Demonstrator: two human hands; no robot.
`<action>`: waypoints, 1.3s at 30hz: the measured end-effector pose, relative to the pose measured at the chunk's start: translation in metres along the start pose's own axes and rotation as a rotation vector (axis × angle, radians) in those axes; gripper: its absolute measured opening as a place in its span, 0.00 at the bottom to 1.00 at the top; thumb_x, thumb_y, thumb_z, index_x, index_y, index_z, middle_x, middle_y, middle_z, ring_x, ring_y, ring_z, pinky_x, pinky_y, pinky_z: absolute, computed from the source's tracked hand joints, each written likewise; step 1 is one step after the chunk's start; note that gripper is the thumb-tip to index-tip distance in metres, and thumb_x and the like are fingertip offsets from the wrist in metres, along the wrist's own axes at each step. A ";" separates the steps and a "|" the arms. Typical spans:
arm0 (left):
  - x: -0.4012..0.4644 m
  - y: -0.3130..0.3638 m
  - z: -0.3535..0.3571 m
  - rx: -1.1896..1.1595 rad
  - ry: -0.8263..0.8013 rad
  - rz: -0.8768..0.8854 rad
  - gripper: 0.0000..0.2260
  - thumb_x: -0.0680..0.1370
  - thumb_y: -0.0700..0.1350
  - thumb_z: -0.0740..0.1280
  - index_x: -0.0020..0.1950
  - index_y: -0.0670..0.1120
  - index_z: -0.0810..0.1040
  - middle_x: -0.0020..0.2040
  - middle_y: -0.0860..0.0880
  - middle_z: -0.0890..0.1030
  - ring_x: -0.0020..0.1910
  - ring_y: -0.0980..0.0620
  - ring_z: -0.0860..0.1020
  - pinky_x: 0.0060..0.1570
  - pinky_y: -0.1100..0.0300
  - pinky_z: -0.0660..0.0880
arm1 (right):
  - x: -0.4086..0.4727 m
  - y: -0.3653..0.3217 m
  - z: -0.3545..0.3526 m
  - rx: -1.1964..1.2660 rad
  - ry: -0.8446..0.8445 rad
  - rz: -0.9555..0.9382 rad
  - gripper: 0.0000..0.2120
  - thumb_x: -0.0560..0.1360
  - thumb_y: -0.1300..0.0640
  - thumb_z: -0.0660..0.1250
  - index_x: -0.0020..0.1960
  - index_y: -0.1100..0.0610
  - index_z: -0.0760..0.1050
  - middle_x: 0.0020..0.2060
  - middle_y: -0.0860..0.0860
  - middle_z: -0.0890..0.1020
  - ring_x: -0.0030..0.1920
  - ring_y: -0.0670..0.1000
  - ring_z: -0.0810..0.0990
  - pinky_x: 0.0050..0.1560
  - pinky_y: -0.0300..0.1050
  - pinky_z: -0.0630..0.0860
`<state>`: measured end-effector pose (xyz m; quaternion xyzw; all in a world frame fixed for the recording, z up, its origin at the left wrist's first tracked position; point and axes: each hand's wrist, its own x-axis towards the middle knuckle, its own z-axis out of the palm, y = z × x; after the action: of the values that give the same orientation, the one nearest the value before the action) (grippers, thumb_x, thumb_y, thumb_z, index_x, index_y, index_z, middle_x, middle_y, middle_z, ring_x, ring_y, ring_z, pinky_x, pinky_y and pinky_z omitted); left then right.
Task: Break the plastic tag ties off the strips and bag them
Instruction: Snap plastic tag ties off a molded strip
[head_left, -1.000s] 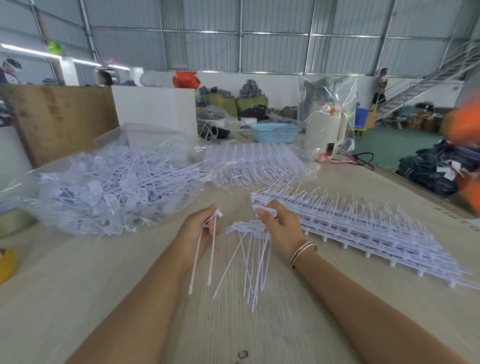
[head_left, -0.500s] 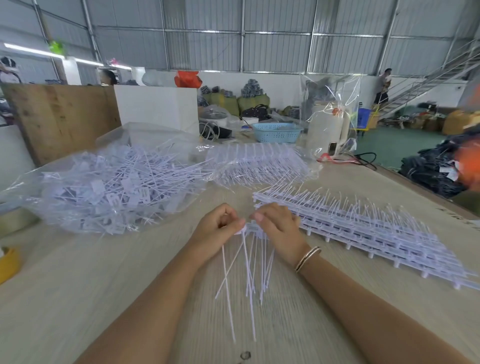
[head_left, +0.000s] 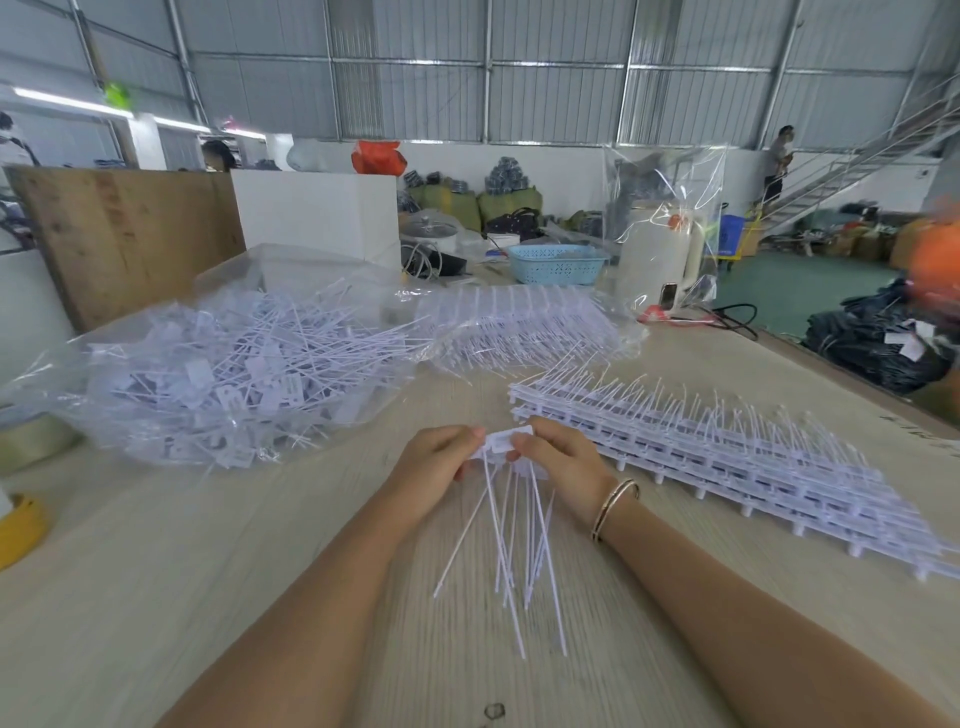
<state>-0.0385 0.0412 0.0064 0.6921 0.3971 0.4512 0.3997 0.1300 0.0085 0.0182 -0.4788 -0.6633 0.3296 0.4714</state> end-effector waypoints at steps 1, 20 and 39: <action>-0.001 0.000 0.000 0.003 -0.013 0.011 0.20 0.78 0.51 0.63 0.35 0.36 0.75 0.28 0.50 0.70 0.30 0.53 0.68 0.37 0.59 0.64 | 0.000 0.001 0.000 0.018 -0.025 -0.008 0.10 0.77 0.61 0.63 0.37 0.56 0.77 0.32 0.46 0.74 0.35 0.44 0.71 0.40 0.37 0.66; 0.002 0.002 0.000 -0.260 -0.092 -0.090 0.15 0.78 0.44 0.62 0.33 0.48 0.80 0.28 0.53 0.75 0.29 0.60 0.72 0.32 0.71 0.69 | -0.001 -0.001 0.008 -0.095 -0.004 -0.179 0.04 0.75 0.60 0.67 0.43 0.57 0.80 0.29 0.37 0.77 0.33 0.37 0.74 0.45 0.42 0.65; 0.010 -0.004 -0.021 -0.751 0.108 -0.245 0.22 0.79 0.44 0.60 0.24 0.48 0.75 0.24 0.52 0.67 0.25 0.56 0.66 0.30 0.63 0.65 | -0.003 0.003 -0.008 0.153 0.311 -0.196 0.08 0.77 0.61 0.63 0.39 0.59 0.73 0.34 0.56 0.77 0.36 0.47 0.77 0.41 0.41 0.74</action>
<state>-0.0559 0.0562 0.0114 0.4206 0.3046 0.5499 0.6542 0.1391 0.0066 0.0177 -0.4201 -0.5989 0.2536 0.6329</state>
